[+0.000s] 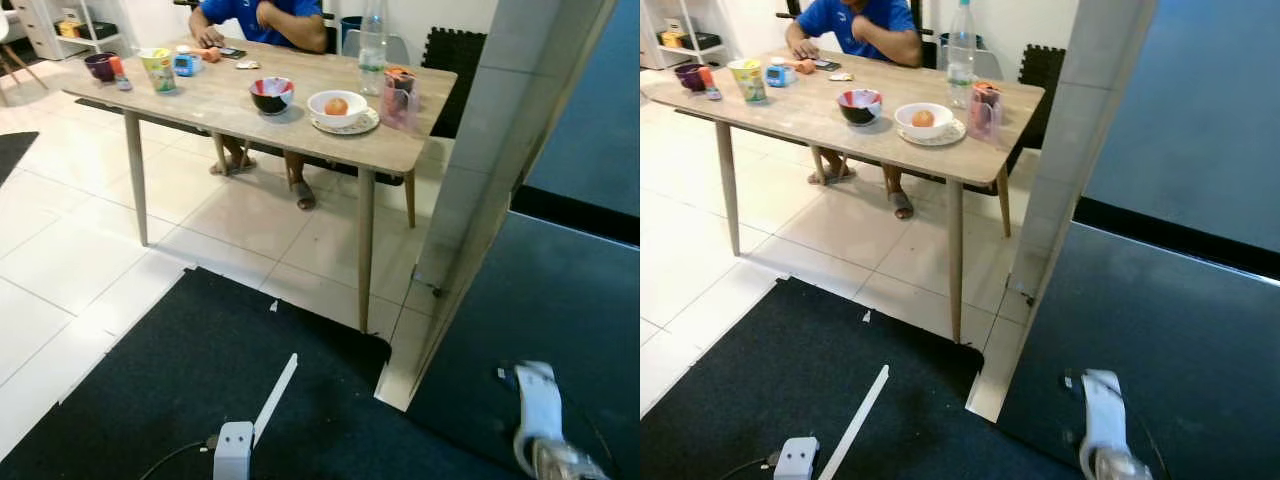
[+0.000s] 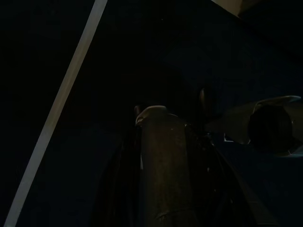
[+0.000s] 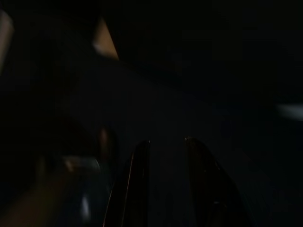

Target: Restocking fridge

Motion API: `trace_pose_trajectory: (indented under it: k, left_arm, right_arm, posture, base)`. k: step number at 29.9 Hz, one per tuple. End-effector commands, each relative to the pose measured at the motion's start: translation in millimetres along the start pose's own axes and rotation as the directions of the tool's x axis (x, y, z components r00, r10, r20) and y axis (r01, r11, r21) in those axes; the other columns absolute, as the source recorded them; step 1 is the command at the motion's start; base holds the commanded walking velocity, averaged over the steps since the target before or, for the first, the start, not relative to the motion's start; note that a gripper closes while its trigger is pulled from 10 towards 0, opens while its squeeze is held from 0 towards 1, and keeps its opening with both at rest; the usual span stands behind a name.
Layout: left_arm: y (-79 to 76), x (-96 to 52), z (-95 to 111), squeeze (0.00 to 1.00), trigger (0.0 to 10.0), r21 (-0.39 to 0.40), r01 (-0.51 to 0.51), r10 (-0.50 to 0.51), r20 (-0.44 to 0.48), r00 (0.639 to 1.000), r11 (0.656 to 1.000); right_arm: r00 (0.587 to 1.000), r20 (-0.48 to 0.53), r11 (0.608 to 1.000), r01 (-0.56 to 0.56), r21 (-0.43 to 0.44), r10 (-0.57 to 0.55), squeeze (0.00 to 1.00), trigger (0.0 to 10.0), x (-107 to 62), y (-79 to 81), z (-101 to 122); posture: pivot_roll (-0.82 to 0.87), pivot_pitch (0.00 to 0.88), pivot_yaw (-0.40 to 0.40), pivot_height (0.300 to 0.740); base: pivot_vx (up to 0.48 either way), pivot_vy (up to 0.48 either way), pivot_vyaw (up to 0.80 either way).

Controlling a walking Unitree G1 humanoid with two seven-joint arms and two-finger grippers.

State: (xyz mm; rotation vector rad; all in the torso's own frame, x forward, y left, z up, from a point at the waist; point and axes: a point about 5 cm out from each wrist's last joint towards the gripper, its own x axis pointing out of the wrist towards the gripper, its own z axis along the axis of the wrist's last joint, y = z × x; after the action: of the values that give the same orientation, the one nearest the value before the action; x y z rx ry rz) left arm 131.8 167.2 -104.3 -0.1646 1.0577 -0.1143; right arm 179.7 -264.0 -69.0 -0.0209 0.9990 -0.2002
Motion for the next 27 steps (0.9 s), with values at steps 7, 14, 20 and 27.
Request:
trace_pose_trajectory:
  k: [7, 14, 20, 27]
  left_arm:
    - [0.0, -2.7, -16, 0.0, 10.0, 0.008, 0.002, -0.002, -0.066, 0.998, 1.0]
    - [0.9, -2.7, -15, 0.0, 10.0, 0.014, -0.002, 0.003, -0.063, 0.998, 1.0]
    - [1.6, -2.9, -15, 0.0, 10.0, 0.018, -0.01, 0.011, -0.061, 0.998, 1.0]
    - [2.0, -2.8, -14, 0.0, 10.0, 0.025, -0.015, 0.017, -0.06, 0.998, 1.0]
  right_arm:
    - [0.995, -0.101, 0.995, 0.017, -0.094, -0.026, 0.0, 10.0, -4.5, -4.7, -31]
    - [0.992, -0.119, 0.989, 0.017, -0.15, -0.035, 0.0, 10.0, -5.6, -7.1, -35]
    - [0.993, -0.116, 0.985, 0.016, -0.174, -0.037, 0.0, 10.0, -5.8, -7.4, -36]
    - [0.994, -0.106, 0.983, 0.014, -0.183, -0.034, 0.0, 10.0, -4.8, -5.0, -32]
  posture:
    - [0.02, 0.024, -0.027, 0.74]
    - [0.02, 0.022, -0.023, 0.74]
    - [0.02, 0.021, -0.022, 0.74]
    - [0.03, 0.004, -0.018, 0.74]
  base:
    - [0.0, 0.0, 0.22]
    - [0.0, 0.0, 0.78]
    - [0.0, 0.0, 0.78]
    - [0.0, 0.0, 0.78]
